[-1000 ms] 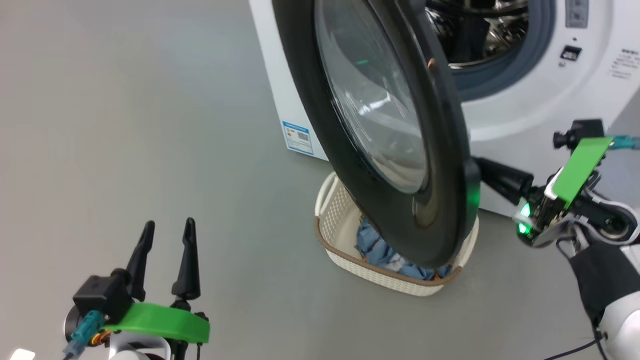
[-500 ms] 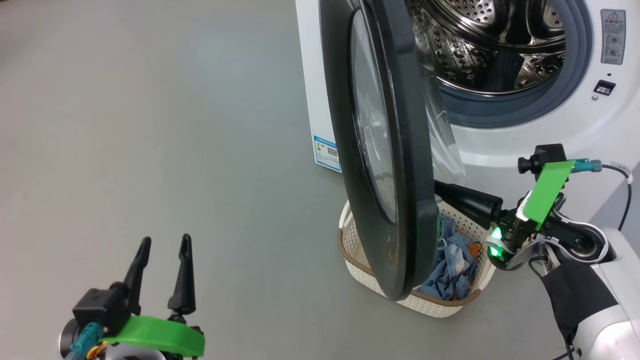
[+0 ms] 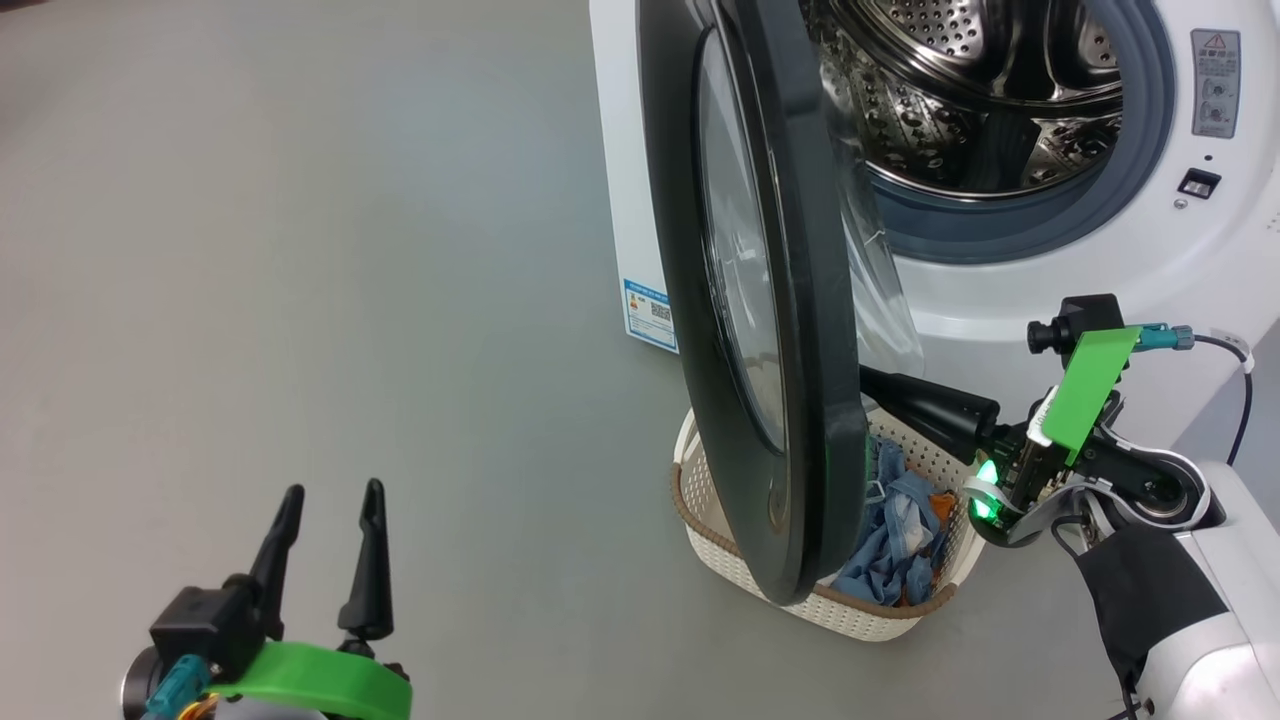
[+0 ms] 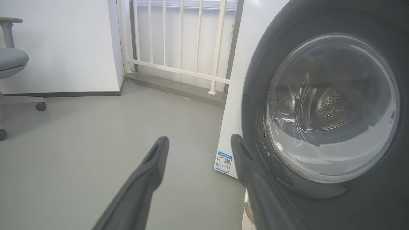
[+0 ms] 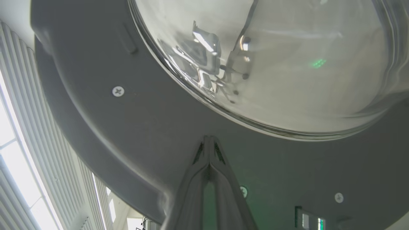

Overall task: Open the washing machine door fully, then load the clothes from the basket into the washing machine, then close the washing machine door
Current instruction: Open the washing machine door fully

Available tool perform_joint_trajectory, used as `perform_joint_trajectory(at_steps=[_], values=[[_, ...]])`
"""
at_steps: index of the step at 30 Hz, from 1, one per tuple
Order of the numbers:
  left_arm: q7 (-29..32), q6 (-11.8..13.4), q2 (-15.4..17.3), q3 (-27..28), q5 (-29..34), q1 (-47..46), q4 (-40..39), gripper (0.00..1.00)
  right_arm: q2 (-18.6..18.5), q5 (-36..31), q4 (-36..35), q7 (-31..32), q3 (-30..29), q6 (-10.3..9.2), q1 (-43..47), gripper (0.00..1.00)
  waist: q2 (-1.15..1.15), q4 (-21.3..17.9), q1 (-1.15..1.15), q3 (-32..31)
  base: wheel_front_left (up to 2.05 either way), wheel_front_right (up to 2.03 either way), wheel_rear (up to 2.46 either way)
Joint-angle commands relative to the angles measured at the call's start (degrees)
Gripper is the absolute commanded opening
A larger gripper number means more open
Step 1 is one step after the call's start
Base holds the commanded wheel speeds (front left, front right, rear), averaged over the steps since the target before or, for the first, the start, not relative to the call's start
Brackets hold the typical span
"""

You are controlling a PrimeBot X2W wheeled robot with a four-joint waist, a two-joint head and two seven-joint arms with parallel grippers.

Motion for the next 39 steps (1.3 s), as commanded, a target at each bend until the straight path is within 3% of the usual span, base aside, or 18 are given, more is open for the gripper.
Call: perform_joint_trajectory(at_steps=[1,9,11,12,19,25,39], values=[[-0.36,-0.14,1.05,1.56,0.23,-1.27,-1.21,1.00,0.74,-0.11,-1.76,0.64,0.69,0.51,0.59,0.00,0.00,-0.15,0.00,-0.24,0.00,0.00,0.00],[-0.36,-0.14,2.05,-0.01,-0.34,-1.70,0.44,1.00,1.03,-1.28,-3.42,-0.49,-0.80,0.51,1.76,0.02,0.00,-3.29,0.00,-1.91,0.00,0.00,0.00],[-0.36,-0.14,2.18,-0.03,-0.43,-1.58,0.48,1.00,1.30,-1.82,-3.76,-1.53,-1.22,0.51,2.05,0.48,0.00,-4.57,0.00,-2.33,0.00,0.00,0.00],[-0.36,-0.14,2.23,-0.03,-0.45,-1.50,0.48,1.00,1.51,-1.85,-4.13,-1.75,-1.45,0.51,2.22,0.99,0.00,-5.28,0.00,-2.48,0.00,0.00,0.00],[-0.36,-0.14,2.48,-0.10,-0.79,-1.60,0.57,1.00,1.98,-3.31,-8.28,-4.07,-3.08,0.51,4.21,1.00,0.00,-10.58,0.00,-3.03,0.00,0.00,0.00],[-0.36,-0.14,2.41,0.11,-0.97,-1.56,0.59,1.00,1.29,-8.34,-14.33,-8.33,-2.56,0.51,7.07,1.00,0.00,-15.10,0.00,-3.29,0.00,0.00,0.00],[-0.36,-0.14,1.91,1.54,-0.86,-1.37,-0.07,1.00,-2.30,-21.46,-24.95,-29.16,0.47,0.51,14.32,1.00,0.00,-23.02,0.00,-3.38,0.00,0.00,0.00]])
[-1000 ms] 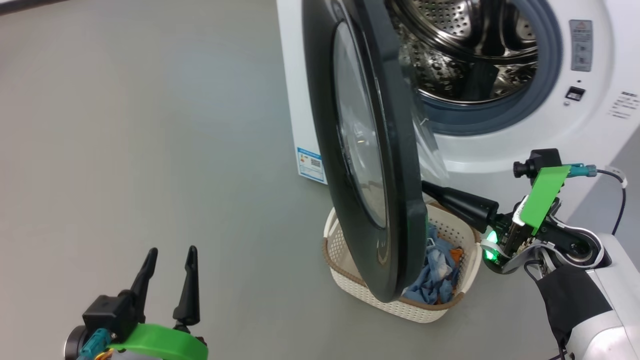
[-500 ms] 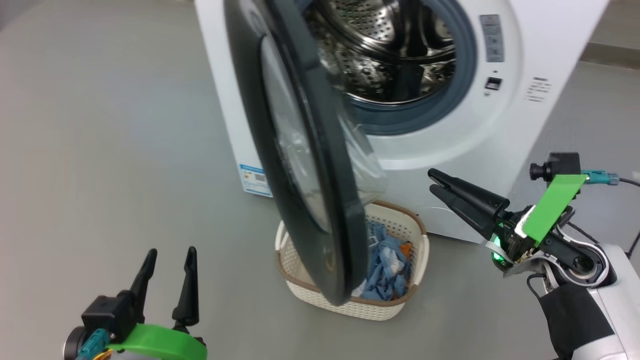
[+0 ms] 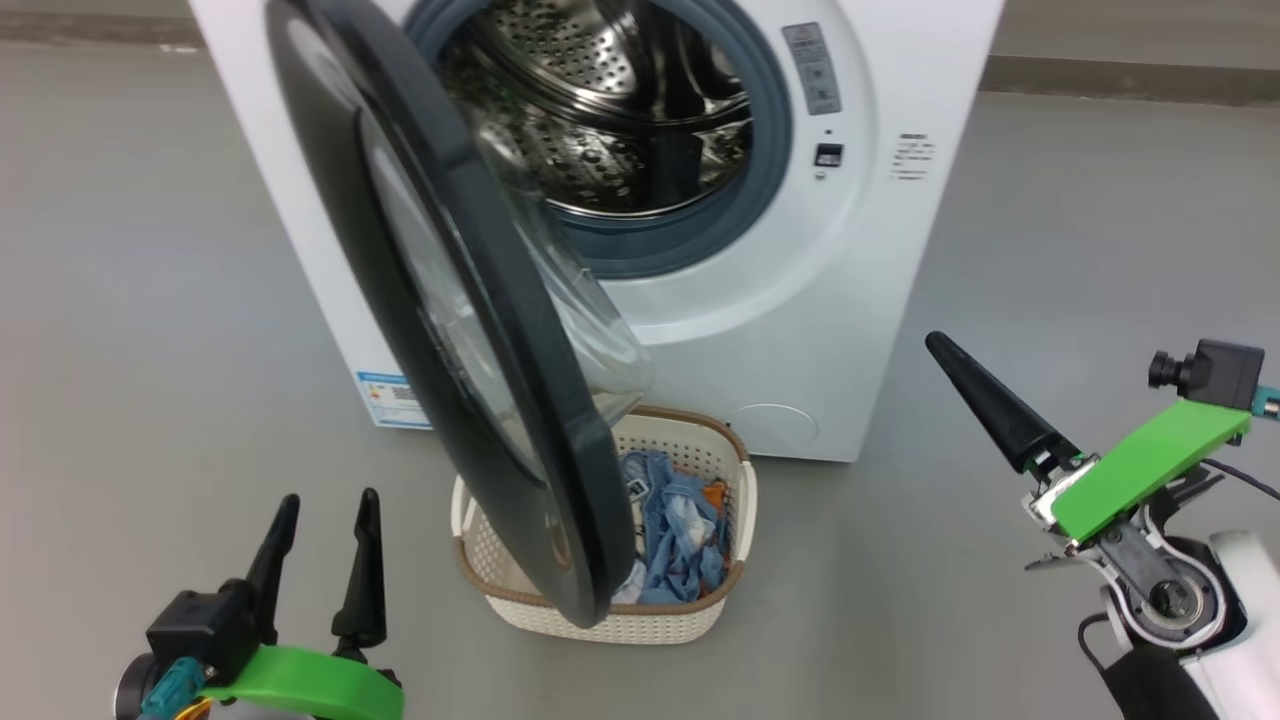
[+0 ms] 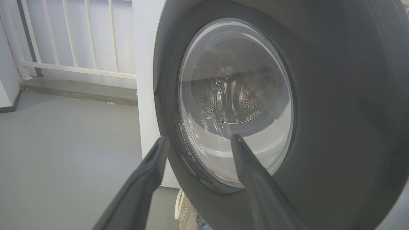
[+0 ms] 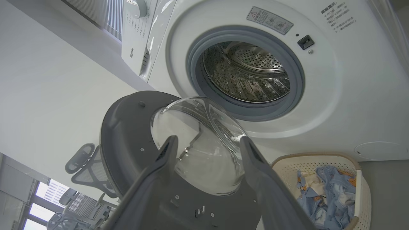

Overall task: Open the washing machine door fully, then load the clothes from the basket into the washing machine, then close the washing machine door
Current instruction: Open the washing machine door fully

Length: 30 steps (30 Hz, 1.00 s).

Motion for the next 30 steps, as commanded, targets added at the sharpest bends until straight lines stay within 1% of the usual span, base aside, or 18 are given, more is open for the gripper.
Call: perform_joint_trajectory(at_steps=[1,4,7,11,15,18,21,23,24,30], values=[[-0.37,-0.14,0.83,2.20,-0.34,-1.33,-1.78,1.00,-0.76,-1.43,-2.34,-2.00,1.76,0.51,0.35,1.00,0.00,-2.21,0.00,0.07,0.00,0.00,0.00],[-0.37,-0.14,0.67,2.56,-0.15,-1.02,-2.23,1.00,-2.43,-4.70,-3.81,-7.95,4.46,0.51,1.85,1.00,0.00,-3.65,0.00,0.19,0.00,0.00,0.00],[-0.37,-0.14,0.50,2.88,0.07,-0.72,-2.61,1.00,-5.37,-9.98,-4.31,-14.58,7.90,0.51,2.76,1.00,0.00,-4.93,0.00,0.27,0.00,0.00,0.00],[-0.37,-0.14,0.29,2.96,0.39,-0.49,-2.98,1.00,-8.43,-15.78,-2.79,-23.71,11.68,0.51,4.26,1.00,0.00,-5.69,0.00,0.16,0.00,0.00,0.00],[-0.37,-0.14,0.14,3.14,0.54,0.05,-3.45,1.00,-9.89,-19.08,-0.18,-30.96,13.10,0.51,6.28,1.00,0.00,-6.11,0.00,-0.06,0.00,0.00,0.00],[-0.37,-0.14,0.07,3.31,0.53,0.53,-3.82,1.00,-9.92,-21.36,1.36,-33.52,12.23,0.51,7.96,1.00,0.00,-6.30,0.00,-0.20,0.00,0.00,0.00],[-0.37,-0.14,0.03,3.73,0.59,1.02,-4.27,1.00,-9.23,-24.96,1.92,-34.45,10.21,0.51,9.68,1.00,0.00,-6.60,0.00,-0.15,0.00,0.00,0.00],[-0.37,-0.14,0.00,3.95,0.65,1.25,-4.58,1.00,-8.22,-27.74,2.03,-34.59,7.81,0.51,10.74,1.00,0.00,-6.80,0.00,0.01,0.00,0.00,0.00],[-0.37,-0.14,-0.02,4.07,0.70,1.34,-4.84,1.00,-7.00,-31.22,1.84,-34.62,5.09,0.51,11.72,1.00,0.00,-6.99,0.00,0.17,0.00,0.00,0.00],[-0.37,-0.14,-0.06,3.45,0.80,1.18,-4.99,1.00,-3.74,-40.21,1.60,-34.64,-0.67,0.51,13.58,1.00,0.00,-7.28,0.00,0.51,0.00,0.00,0.00]])
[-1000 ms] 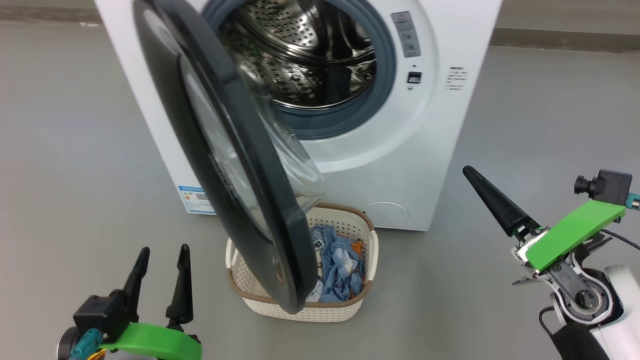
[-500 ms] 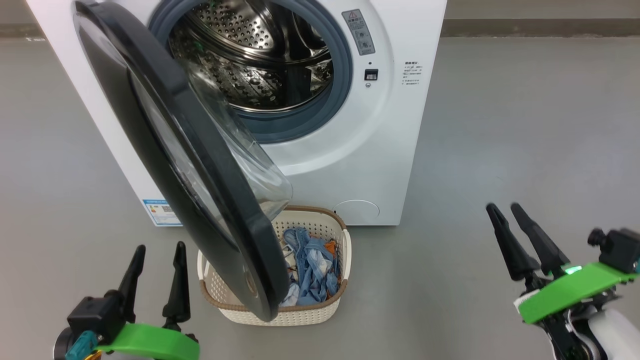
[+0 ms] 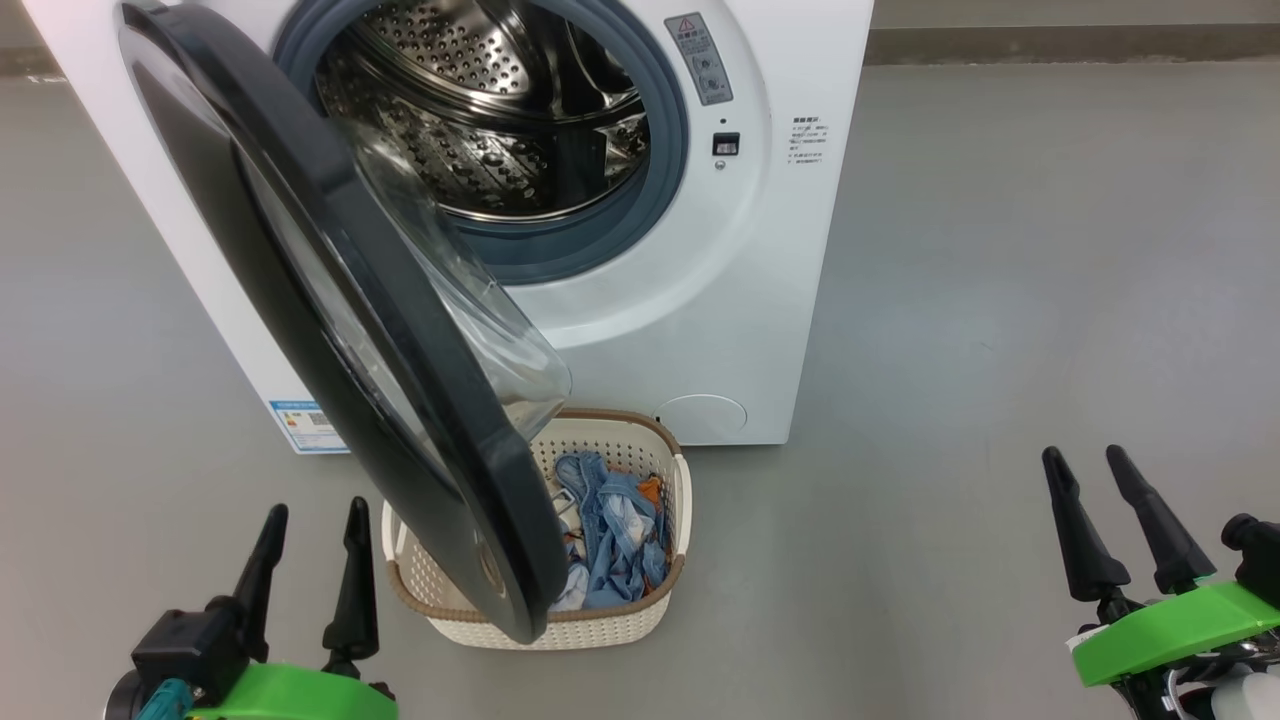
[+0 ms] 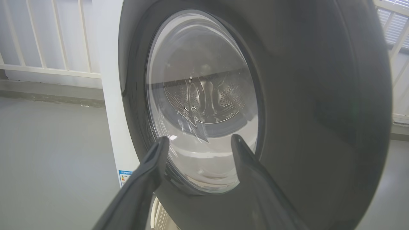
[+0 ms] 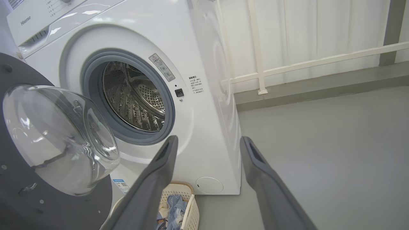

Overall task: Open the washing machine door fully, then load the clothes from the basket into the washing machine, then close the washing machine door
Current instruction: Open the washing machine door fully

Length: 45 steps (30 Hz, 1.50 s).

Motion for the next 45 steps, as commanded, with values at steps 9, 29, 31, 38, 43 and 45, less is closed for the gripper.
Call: perform_joint_trajectory(at_steps=[9,29,31,38,43,45], values=[[-0.36,-0.14,0.53,1.48,0.43,-1.57,-1.32,1.00,2.43,-9.31,-2.70,-0.74,-3.50,0.50,1.34,1.00,0.00,0.47,0.00,-0.12,0.00,0.00,0.00],[-0.36,-0.14,0.52,1.27,0.91,-1.90,-0.93,1.00,3.57,-12.16,-3.41,-0.74,-3.06,0.50,1.65,1.00,0.00,1.03,0.00,-0.23,0.00,0.00,0.00],[-0.36,-0.14,0.52,1.30,0.90,-1.91,-0.93,1.00,3.57,-12.10,-3.31,-0.74,-2.94,0.50,1.66,1.00,0.00,1.00,0.00,-0.22,0.00,0.00,0.00],[-0.36,-0.14,0.52,1.34,0.91,-1.98,-0.96,1.00,3.58,-11.89,-2.92,-0.74,-2.80,0.50,1.57,1.00,0.00,0.94,0.00,-0.10,0.00,0.00,0.00],[-0.36,-0.14,0.52,1.34,0.92,-2.02,-0.96,1.00,3.59,-12.02,-2.57,-0.74,-2.82,0.50,1.54,1.00,0.00,0.91,0.00,-0.13,0.00,0.00,0.00],[-0.36,-0.14,0.52,1.38,0.98,-2.00,-1.02,1.00,3.62,-12.06,-2.44,-0.74,-2.87,0.50,1.54,1.00,0.00,0.89,0.00,-0.16,0.00,0.00,0.00]])
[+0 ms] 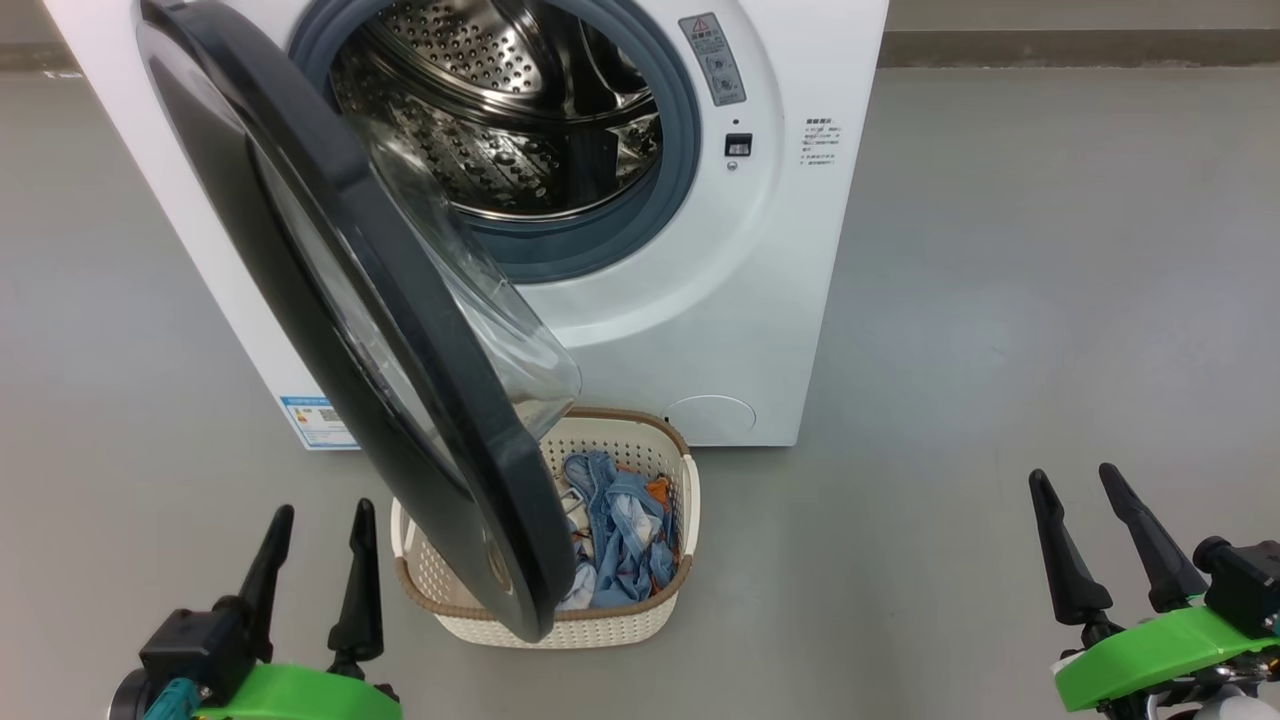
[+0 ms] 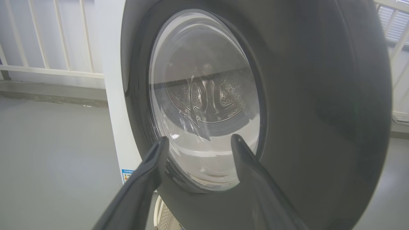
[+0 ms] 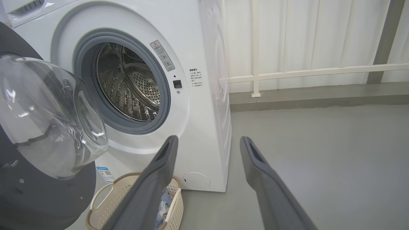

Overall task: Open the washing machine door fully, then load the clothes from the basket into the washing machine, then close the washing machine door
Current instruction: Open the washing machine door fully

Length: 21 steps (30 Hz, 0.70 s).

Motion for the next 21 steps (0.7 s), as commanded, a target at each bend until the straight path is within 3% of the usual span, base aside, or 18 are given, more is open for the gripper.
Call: perform_joint_trajectory(at_steps=[1,7,8,9,10,11,12,14,21], values=[[-0.36,-0.14,0.54,1.83,0.44,-1.95,-1.26,1.00,-0.50,-0.33,-1.11,-0.69,1.01,0.48,-0.63,1.00,0.00,-0.03,0.00,-0.04,0.00,0.00,0.00],[-0.36,-0.14,0.54,1.91,0.46,-2.02,-1.47,1.00,-0.38,-0.26,-0.76,-0.69,1.18,0.48,-0.77,1.00,0.00,-0.10,0.00,-0.05,0.00,0.00,0.00],[-0.36,-0.14,0.54,1.90,0.42,-2.04,-1.46,0.93,-0.38,-0.24,-0.69,-0.69,1.20,0.48,-0.80,1.00,0.00,-0.11,0.00,-0.05,0.00,0.00,0.00],[-0.36,-0.14,0.54,1.86,0.40,-2.07,-1.47,0.74,-0.37,-0.21,-0.62,-0.69,1.20,0.48,-0.82,1.00,0.00,-0.11,0.00,-0.04,0.00,0.00,0.00],[-0.36,-0.14,0.54,1.80,0.36,-2.09,-1.47,0.45,-0.34,-0.20,-0.55,-0.69,1.18,0.48,-0.84,1.00,0.00,-0.11,0.00,-0.04,0.00,0.00,0.00],[-0.36,-0.14,0.54,1.75,0.32,-2.10,-1.48,0.30,-0.31,-0.20,-0.50,-0.69,1.18,0.48,-0.87,1.00,0.00,-0.12,0.00,-0.04,0.00,0.00,0.00],[-0.36,-0.14,0.54,1.69,0.31,-2.11,-1.50,0.05,-0.28,-0.20,-0.47,-0.69,1.20,0.48,-0.89,1.00,0.00,-0.14,0.00,-0.03,0.00,0.00,0.00],[-0.36,-0.14,0.54,1.63,0.31,-2.13,-1.52,0.00,-0.23,-0.21,-0.48,-0.69,1.20,0.48,-0.90,1.00,0.00,-0.17,0.00,-0.04,0.00,0.00,0.00],[-0.36,-0.14,0.66,1.46,0.16,-2.95,-3.52,0.00,-0.04,-0.20,-0.61,-0.69,1.12,0.48,-0.82,1.00,0.00,-0.14,0.00,-0.20,0.00,0.00,0.00]])
